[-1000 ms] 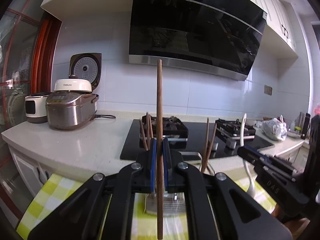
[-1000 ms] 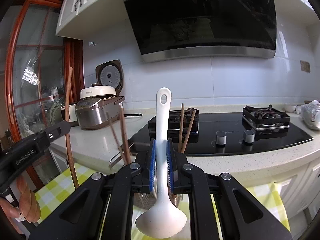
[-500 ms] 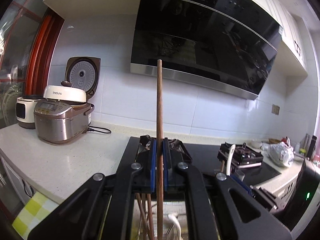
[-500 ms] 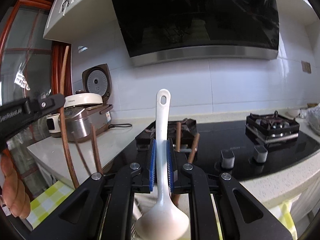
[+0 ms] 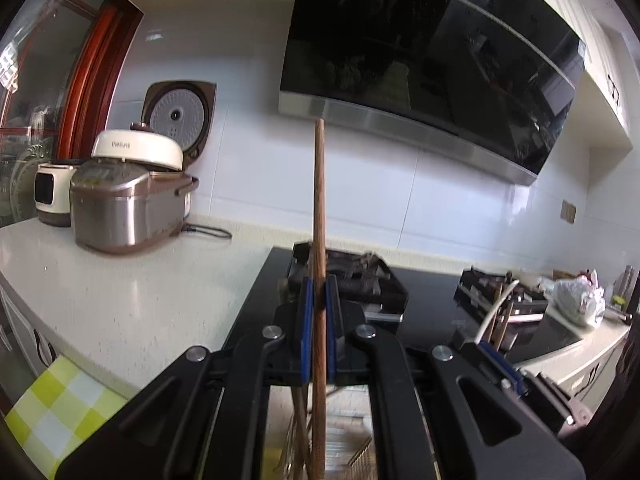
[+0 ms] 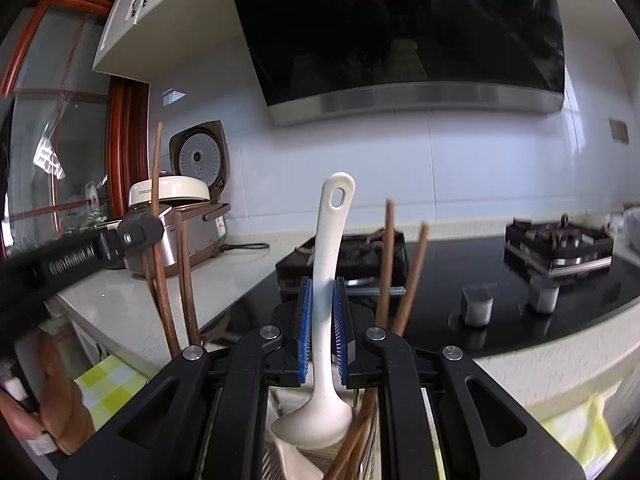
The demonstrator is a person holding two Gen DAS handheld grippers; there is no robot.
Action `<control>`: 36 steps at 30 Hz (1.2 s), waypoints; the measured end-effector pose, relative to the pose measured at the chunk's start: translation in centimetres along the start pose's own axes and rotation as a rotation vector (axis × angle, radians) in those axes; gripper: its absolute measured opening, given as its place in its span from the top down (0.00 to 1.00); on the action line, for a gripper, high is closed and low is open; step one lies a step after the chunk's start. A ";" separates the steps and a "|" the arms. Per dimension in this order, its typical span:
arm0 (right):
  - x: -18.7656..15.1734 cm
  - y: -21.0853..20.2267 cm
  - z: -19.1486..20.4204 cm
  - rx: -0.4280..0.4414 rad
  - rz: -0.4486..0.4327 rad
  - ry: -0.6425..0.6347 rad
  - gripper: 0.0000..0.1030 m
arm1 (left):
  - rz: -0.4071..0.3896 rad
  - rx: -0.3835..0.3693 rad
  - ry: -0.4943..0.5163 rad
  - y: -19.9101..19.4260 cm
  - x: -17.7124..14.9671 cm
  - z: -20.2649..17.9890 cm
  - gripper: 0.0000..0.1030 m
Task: Organize utensils
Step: 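Lower the ladle into the rack and open the right tool while the left tool lowers its chopstick in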
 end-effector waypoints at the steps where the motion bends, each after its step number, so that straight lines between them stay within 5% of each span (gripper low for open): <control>1: -0.2 0.0 0.1 0.004 0.010 -0.001 0.89 | 0.011 -0.003 0.006 0.0 -0.6 0.1 0.94; 9: -2.3 -1.2 0.3 0.028 0.131 -0.049 0.89 | 0.138 0.000 0.048 -0.3 -5.2 0.8 0.94; 16: -1.5 -3.7 -0.3 0.013 0.126 -0.022 0.86 | 0.181 -0.005 0.062 -2.0 -7.4 1.3 0.94; 18: -1.4 -4.4 -0.5 0.011 0.125 -0.009 0.84 | 0.184 0.000 0.076 -2.6 -7.6 1.1 0.93; 20: -1.3 -5.2 -0.7 0.000 0.125 0.002 0.70 | 0.191 0.014 0.076 -3.1 -7.6 1.3 0.93; 21: -1.2 -5.8 -0.8 -0.010 0.124 0.007 0.64 | 0.193 0.022 0.074 -3.3 -7.5 1.3 0.91; 24: -0.9 -7.2 -1.0 -0.031 0.112 0.006 0.49 | 0.240 0.050 0.080 -3.1 -7.7 1.6 0.56; 36: 0.1 -11.7 -0.9 -0.050 0.101 -0.007 0.40 | 0.207 0.084 0.095 -7.7 -6.1 3.2 0.45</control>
Point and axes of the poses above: each gripper's, at about its wrist camera, not at the fingertips, and y roughly the way its jaws point, z to its left, x to its top, the point moved 5 cm from there along y, roughly the way its jaws point, and after that the axes turned 3 degrees about -y, right-handed, at the moved point
